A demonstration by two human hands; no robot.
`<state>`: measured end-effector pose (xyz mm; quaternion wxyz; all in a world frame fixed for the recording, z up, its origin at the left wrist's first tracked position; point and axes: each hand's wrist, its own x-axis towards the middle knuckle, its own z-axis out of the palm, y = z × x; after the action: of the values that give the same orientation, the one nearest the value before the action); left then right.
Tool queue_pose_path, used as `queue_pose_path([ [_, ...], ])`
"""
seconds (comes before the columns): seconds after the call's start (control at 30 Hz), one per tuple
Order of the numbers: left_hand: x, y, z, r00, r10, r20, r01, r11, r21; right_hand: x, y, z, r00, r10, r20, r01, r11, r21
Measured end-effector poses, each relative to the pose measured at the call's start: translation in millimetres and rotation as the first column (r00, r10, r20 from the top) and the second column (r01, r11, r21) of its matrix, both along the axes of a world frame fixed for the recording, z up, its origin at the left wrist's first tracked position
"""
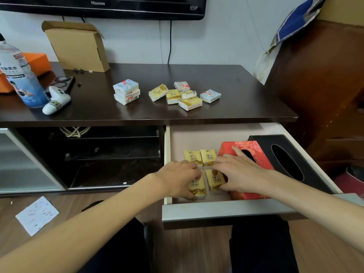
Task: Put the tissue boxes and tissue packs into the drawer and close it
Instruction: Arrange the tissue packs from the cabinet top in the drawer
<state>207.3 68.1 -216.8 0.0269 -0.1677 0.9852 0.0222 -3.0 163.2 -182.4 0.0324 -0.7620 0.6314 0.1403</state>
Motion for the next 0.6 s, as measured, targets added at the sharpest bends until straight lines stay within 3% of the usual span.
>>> queue_pose_path([
  [0.27, -11, 3, 6, 0.999, 0.016, 0.031, -0.015, 0.999, -0.036, 13, -8, -2, 0.981, 0.042, -0.188, -0.043, 0.999, -0.003],
  [0.6, -18, 2, 9, 0.997, 0.058, 0.048, -0.056, 0.998, -0.041, 13, -12, -5, 0.984, 0.013, -0.178, -0.024, 0.998, -0.058],
])
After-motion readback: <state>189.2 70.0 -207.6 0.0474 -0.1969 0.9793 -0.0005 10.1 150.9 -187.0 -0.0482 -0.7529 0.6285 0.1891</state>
